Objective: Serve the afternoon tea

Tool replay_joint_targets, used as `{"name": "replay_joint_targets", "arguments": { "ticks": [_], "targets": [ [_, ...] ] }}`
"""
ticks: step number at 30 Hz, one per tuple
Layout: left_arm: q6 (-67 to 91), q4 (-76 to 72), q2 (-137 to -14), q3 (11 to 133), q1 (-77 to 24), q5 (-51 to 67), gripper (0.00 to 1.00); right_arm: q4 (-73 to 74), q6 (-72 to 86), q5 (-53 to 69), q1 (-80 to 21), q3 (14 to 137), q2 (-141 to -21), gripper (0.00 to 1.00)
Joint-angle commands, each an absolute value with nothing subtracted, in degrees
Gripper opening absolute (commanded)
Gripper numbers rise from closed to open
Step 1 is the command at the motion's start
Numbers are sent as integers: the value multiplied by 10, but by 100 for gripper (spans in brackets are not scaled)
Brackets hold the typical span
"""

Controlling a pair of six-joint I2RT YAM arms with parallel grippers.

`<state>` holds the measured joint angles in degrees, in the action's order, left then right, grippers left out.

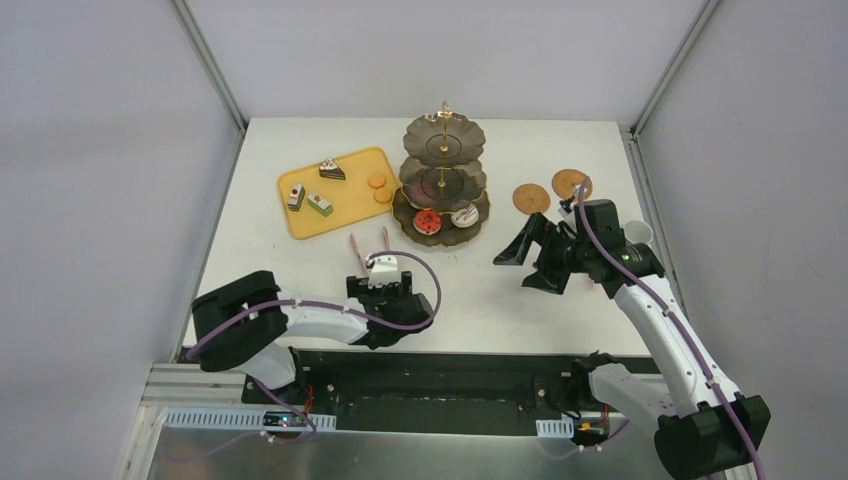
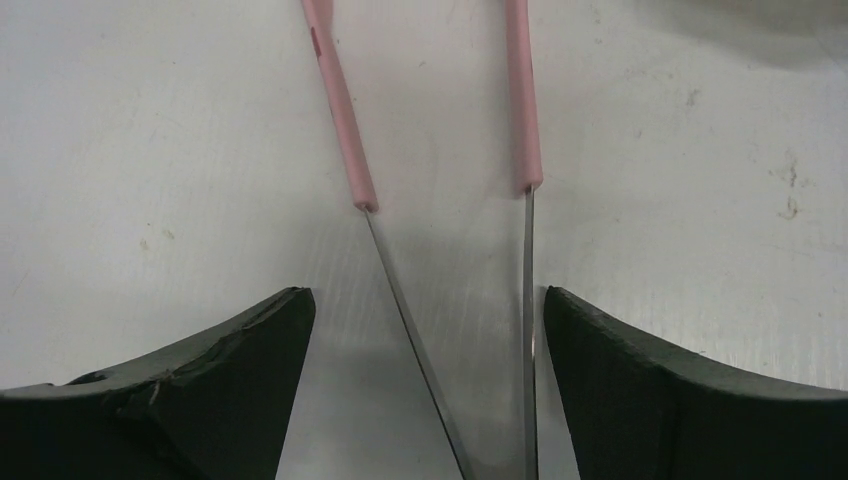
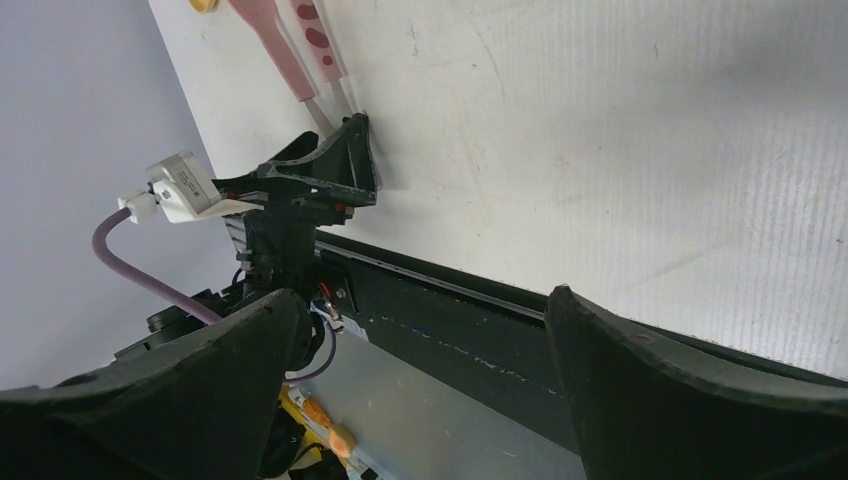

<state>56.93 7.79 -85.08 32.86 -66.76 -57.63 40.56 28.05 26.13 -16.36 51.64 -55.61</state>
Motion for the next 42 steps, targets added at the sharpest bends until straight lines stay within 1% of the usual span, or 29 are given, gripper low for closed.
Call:
{"name": "replay_joint_targets", "arguments": {
  "ticks": [1, 3, 5, 11, 17, 20, 24, 28, 31, 37, 42],
  "targets": [
    [622, 49, -888, 336, -681, -663, 84, 401, 268, 257, -162, 503, -539, 99],
    [598, 7, -911, 328, -684, -665, 80, 399, 266, 257, -163, 495, -538, 99],
    [585, -32, -941, 326, -685, -661, 78, 396, 266, 258, -164, 489, -538, 99],
    [592, -42, -1005, 343, -685, -665, 73, 395, 261, 254, -173, 489, -548, 99],
    [599, -32, -1004, 341, -684, -666, 61, 390, 264, 255, -176, 498, -560, 99],
    [599, -19, -995, 345, -684, -666, 56, 390, 265, 257, -175, 503, -563, 99],
    [599, -3, -978, 352, -684, -676, 52, 395, 266, 255, -176, 507, -561, 99],
    [600, 36, -952, 360, -684, -677, 48, 398, 267, 256, -175, 505, -559, 99],
    [604, 78, -933, 385, -685, -672, 47, 401, 269, 257, -175, 508, -556, 99],
    [643, 237, -897, 456, -683, -666, 47, 402, 274, 258, -175, 520, -558, 99],
    [645, 319, -851, 492, -668, -606, 47, 403, 281, 259, -176, 524, -553, 99]
  ]
}}
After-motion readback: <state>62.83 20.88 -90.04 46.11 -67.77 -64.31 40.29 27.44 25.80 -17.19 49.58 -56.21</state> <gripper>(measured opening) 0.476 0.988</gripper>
